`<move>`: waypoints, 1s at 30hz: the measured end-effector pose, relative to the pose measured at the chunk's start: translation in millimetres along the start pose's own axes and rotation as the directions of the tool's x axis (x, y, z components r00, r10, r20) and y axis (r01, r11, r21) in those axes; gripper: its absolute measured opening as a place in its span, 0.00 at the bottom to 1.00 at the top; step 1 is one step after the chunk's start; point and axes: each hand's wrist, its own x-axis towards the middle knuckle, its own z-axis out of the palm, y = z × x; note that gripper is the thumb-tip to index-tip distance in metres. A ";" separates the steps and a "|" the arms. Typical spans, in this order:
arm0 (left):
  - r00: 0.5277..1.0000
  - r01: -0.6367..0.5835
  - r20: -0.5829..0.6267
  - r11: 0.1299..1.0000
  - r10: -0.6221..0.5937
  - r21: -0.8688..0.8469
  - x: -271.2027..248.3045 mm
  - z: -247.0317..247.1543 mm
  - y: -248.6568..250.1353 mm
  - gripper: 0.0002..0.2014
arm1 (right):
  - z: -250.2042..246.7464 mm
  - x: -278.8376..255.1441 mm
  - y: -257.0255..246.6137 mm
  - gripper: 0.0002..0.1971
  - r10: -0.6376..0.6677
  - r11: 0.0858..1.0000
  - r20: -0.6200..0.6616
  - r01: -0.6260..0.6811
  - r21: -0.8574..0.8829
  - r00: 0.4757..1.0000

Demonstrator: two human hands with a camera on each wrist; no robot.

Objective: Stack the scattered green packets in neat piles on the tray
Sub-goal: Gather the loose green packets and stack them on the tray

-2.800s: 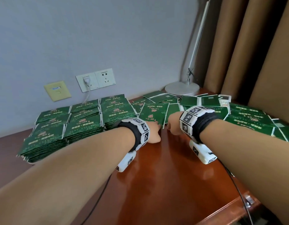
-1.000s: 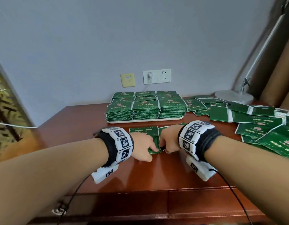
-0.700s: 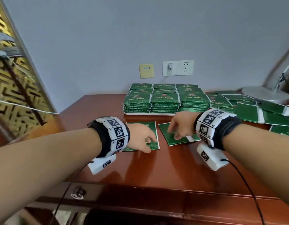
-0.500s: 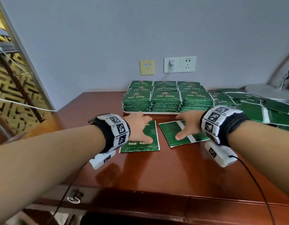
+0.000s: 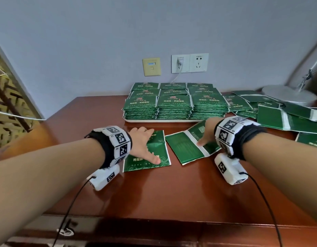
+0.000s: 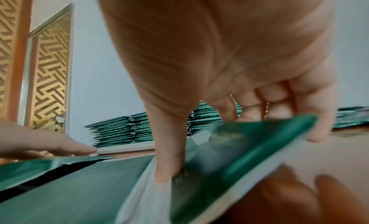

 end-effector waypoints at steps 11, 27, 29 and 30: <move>0.945 -0.097 -0.317 0.995 0.084 -0.026 -10.1 -28.8 -11.0 0.31 | -15.5 -8.2 -24.8 0.15 -0.094 0.985 -0.151 0.114 0.130 0.984; 0.989 0.146 0.018 0.989 -0.146 0.000 0.5 -9.6 -6.9 0.48 | -5.9 -23.7 -43.2 0.40 -0.197 0.980 0.108 0.199 -0.014 0.975; 0.994 0.105 0.009 0.992 -0.105 -0.073 0.5 -8.7 -6.0 0.46 | -5.1 -25.8 -44.6 0.44 -0.213 0.977 0.073 0.214 -0.001 0.974; 0.996 0.084 -0.002 0.992 -0.085 -0.097 0.8 -7.8 -5.3 0.45 | -4.1 -26.2 -45.2 0.46 -0.214 0.977 0.069 0.213 0.012 0.974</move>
